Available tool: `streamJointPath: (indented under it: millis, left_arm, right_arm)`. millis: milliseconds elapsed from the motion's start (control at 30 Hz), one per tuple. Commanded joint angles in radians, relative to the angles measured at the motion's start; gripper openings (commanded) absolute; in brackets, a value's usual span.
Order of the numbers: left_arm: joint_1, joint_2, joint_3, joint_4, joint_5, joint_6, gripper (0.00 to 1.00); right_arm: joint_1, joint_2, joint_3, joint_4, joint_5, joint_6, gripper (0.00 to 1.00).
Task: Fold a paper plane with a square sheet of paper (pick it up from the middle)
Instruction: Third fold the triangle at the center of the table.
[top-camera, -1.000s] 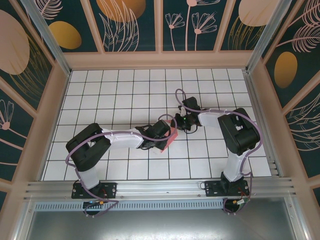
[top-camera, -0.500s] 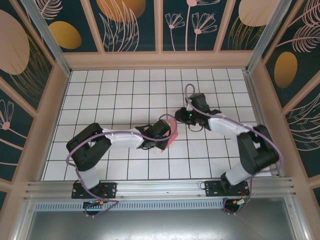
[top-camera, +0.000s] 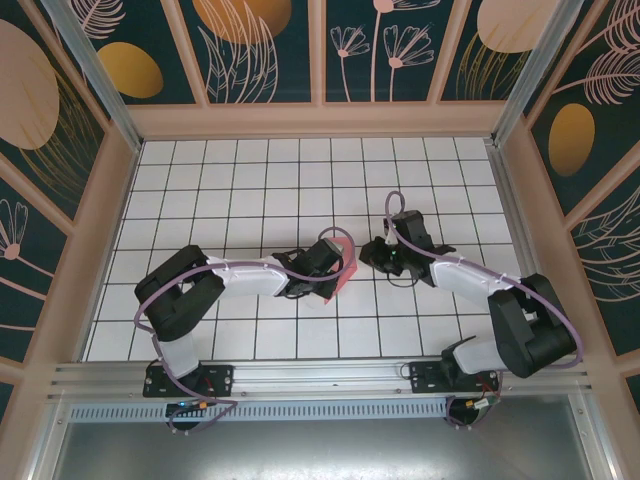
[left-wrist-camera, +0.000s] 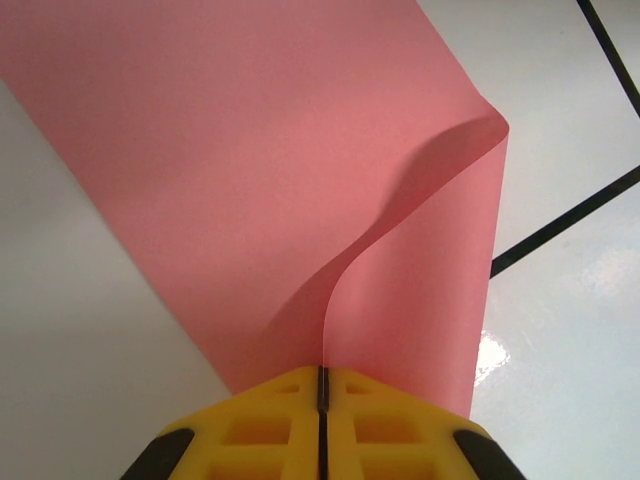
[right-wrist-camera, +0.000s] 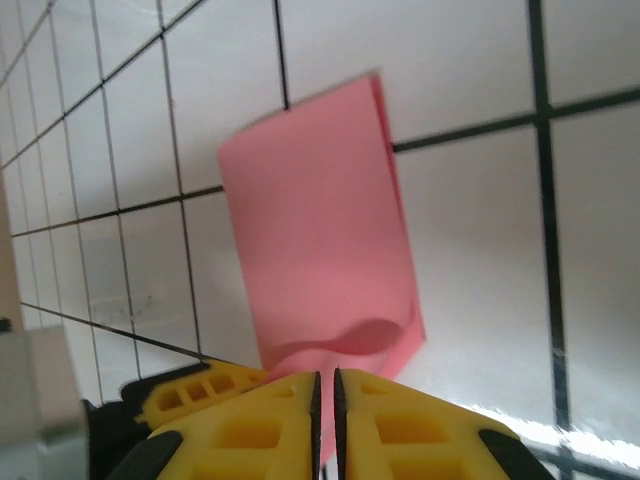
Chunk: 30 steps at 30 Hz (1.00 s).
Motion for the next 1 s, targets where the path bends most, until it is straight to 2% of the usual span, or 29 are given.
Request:
streamJointPath:
  millis: [0,200,400,600,767,967]
  left_arm:
    - [0.003,-0.006,-0.015,-0.007,-0.01,-0.008,0.08]
    - [0.002,-0.006,-0.004,-0.007,-0.005,-0.006,0.08]
    - [0.003,-0.008,-0.001,-0.008,-0.008,-0.005,0.09]
    - [0.003,-0.023,0.01,-0.023,-0.026,-0.003,0.09]
    - [0.003,-0.02,0.013,-0.04,-0.054,0.006,0.1]
    - [0.003,0.011,0.012,-0.028,-0.035,0.007,0.1]
  right_arm:
    - [0.004,0.112,0.119,-0.034,-0.014,-0.043,0.13]
    - [0.003,0.329,0.284,-0.113,-0.006,-0.106,0.12]
    - [0.007,0.444,0.319,-0.115,-0.037,-0.137,0.12]
    - [0.009,0.481,0.317,-0.169,0.042,-0.154,0.12]
    - [0.009,0.487,0.309,-0.174,0.054,-0.158,0.12]
    - [0.009,0.488,0.31,-0.173,0.055,-0.155,0.12]
